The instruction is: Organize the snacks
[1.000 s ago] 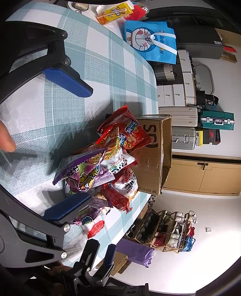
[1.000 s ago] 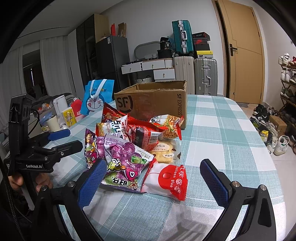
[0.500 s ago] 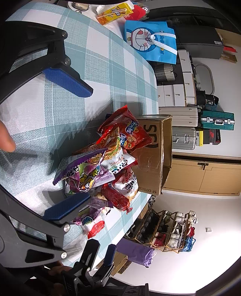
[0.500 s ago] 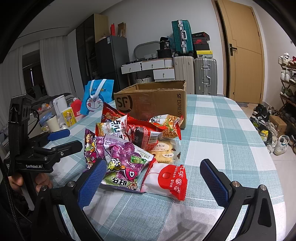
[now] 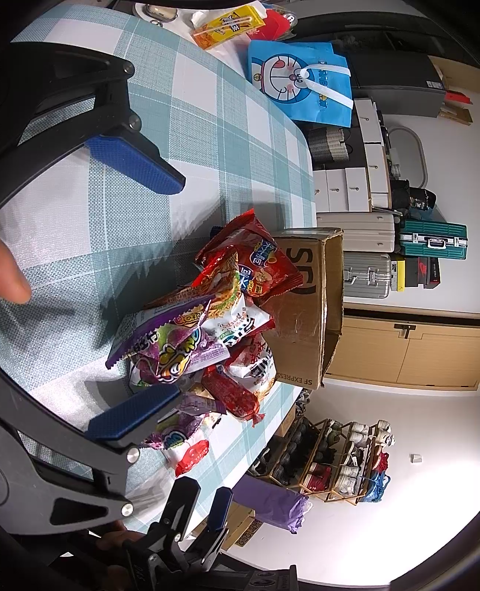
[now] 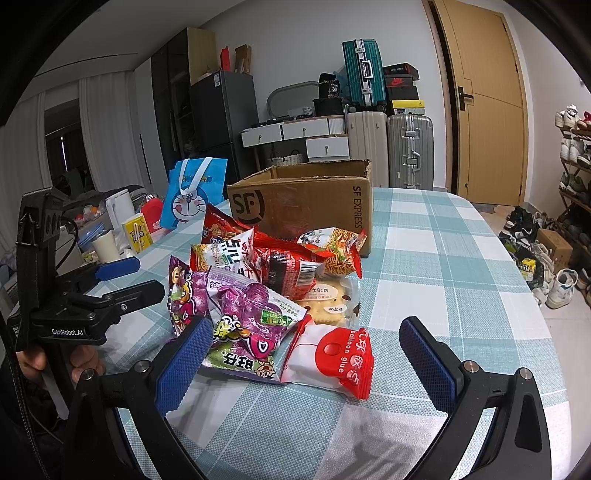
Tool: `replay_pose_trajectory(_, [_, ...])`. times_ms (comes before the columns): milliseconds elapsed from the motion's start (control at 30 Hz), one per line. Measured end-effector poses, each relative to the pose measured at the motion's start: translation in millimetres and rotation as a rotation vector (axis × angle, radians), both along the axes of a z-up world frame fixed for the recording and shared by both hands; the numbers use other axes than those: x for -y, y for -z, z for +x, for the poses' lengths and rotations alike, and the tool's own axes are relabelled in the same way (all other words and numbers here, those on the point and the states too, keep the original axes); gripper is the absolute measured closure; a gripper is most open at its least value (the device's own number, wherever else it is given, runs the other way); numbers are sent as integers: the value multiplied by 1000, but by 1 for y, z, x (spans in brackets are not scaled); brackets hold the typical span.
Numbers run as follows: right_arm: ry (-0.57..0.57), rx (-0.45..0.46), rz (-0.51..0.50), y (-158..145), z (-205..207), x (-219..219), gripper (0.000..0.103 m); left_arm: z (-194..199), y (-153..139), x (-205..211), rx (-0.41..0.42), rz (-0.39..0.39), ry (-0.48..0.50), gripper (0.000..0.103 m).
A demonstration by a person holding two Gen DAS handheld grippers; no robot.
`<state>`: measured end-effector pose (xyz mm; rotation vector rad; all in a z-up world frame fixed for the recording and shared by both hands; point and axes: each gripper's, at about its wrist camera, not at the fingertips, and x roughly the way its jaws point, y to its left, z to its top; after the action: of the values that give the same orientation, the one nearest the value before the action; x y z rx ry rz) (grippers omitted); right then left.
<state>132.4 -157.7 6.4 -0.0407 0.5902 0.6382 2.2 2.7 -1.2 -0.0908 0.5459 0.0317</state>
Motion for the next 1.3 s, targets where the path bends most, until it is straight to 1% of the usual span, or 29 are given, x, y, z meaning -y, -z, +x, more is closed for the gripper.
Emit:
replay_pose_trajectory(267, [4,-17,-5,2,3,1,0,-1,4,1,-4,7,5,1])
replay_pose_trajectory(467, [15,-55,-20,5,11,1,0,1,3,1,-17,1,7,1])
replay_pose_trajectory(667, [40,-98,-26,7,20,3,0,8,4,0,-53,-6,0,1])
replay_pose_trajectory(800, [50,-97,-30,6,20,4,0,11,4,2,-66,9,-2,1])
replay_pose_trajectory(1133, [64,-104,-65,4,23,4,0,18,1,9,-75,48,7,1])
replay_pose_trajectory(1300, [83,-126,-131,7,29,1,0,28,2,8,-109,40,3,1])
